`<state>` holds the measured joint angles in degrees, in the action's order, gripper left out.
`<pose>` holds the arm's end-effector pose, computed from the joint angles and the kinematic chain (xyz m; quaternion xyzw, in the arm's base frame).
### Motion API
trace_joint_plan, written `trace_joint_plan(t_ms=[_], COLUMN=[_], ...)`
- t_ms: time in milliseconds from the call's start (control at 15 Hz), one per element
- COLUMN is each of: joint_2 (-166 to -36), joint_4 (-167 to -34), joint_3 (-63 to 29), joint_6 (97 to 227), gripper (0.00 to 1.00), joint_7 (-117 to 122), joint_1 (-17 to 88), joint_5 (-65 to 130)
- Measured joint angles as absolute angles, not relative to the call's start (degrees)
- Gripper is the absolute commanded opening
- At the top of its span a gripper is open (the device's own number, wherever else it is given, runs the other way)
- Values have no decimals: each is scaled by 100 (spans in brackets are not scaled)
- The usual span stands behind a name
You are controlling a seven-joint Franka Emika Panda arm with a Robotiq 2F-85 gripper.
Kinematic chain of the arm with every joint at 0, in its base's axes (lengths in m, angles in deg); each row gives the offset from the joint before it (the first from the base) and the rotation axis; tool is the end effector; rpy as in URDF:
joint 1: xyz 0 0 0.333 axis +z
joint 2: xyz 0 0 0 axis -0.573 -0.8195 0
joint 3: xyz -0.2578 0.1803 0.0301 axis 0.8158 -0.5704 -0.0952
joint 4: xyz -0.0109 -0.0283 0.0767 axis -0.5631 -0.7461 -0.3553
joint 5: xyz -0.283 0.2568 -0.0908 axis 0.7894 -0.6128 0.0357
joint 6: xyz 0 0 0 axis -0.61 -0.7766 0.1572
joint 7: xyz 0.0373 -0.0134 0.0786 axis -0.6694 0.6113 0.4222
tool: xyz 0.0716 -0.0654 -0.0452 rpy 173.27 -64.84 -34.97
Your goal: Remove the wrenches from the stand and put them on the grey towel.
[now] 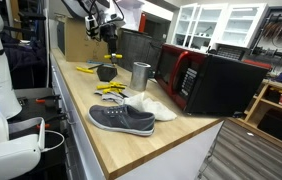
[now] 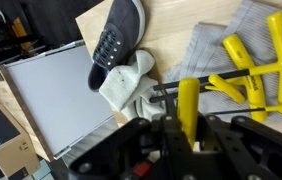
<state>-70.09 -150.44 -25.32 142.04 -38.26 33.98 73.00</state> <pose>0.4273 -0.0160 0.3775 0.9279 -0.1509 0.0320 0.3394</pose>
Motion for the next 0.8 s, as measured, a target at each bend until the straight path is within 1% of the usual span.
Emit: trace_joint_plan(t_ms=[467, 800], joint_2=[-7229, -7542], joint_4=[-15419, -15419], joint_3=[-2393, -2394], joint_6=[15144, 15752], gripper=[3, 3], joint_7=[-3980, -4338], joint_1=[3331, 3360], joint_5=[8569, 8811])
